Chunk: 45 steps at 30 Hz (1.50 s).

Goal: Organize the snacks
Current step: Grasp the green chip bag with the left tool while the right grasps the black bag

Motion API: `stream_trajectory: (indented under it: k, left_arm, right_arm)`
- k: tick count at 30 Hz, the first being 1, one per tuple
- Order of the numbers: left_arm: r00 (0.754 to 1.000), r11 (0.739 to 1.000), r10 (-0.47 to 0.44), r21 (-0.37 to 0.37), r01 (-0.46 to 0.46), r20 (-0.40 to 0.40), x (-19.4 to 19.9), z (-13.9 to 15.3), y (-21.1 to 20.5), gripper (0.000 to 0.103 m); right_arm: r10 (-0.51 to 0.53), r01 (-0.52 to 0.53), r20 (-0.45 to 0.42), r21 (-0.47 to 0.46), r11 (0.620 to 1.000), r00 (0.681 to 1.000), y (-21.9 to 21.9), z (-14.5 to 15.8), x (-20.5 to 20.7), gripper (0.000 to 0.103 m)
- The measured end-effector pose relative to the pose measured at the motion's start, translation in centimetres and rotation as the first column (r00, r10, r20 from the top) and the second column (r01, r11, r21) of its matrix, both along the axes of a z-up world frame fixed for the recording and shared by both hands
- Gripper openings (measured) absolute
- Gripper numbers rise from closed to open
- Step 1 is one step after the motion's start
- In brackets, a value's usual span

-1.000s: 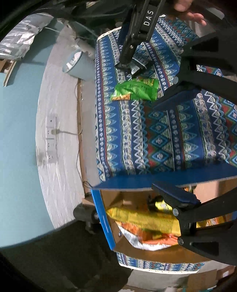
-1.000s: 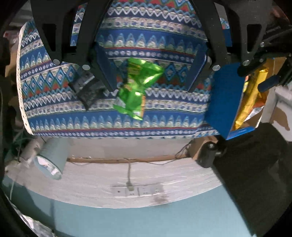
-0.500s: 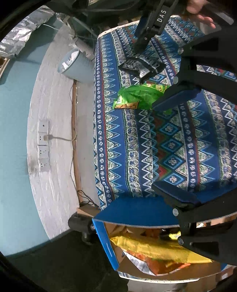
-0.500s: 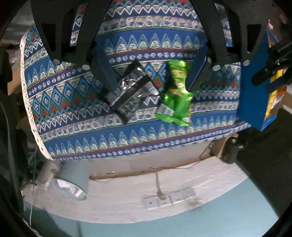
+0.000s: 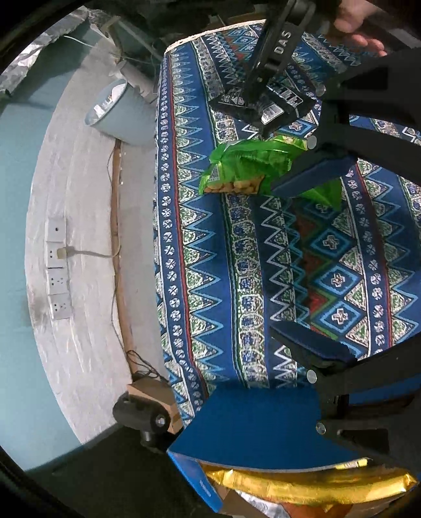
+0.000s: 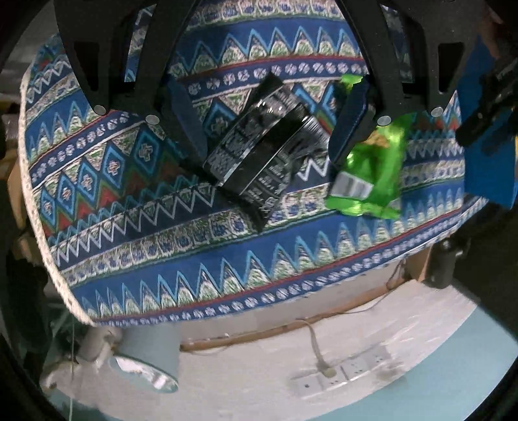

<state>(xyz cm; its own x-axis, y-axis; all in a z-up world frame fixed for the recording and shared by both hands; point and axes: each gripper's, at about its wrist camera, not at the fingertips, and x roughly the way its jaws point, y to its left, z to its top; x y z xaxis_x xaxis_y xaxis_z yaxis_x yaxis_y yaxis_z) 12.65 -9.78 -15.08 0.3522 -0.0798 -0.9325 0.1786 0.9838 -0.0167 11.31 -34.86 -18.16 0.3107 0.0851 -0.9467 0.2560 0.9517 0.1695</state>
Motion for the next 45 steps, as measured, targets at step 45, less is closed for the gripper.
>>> stream_trajectory:
  k: [45]
  left_arm:
    - [0.982, 0.994, -0.077, -0.094, 0.062, -0.172, 1.2, -6.9, -8.5, 0.081]
  right_arm:
    - [0.198, -0.202, -0.04, -0.194, 0.96, 0.979, -2.0, -0.2, -2.6, 0.062]
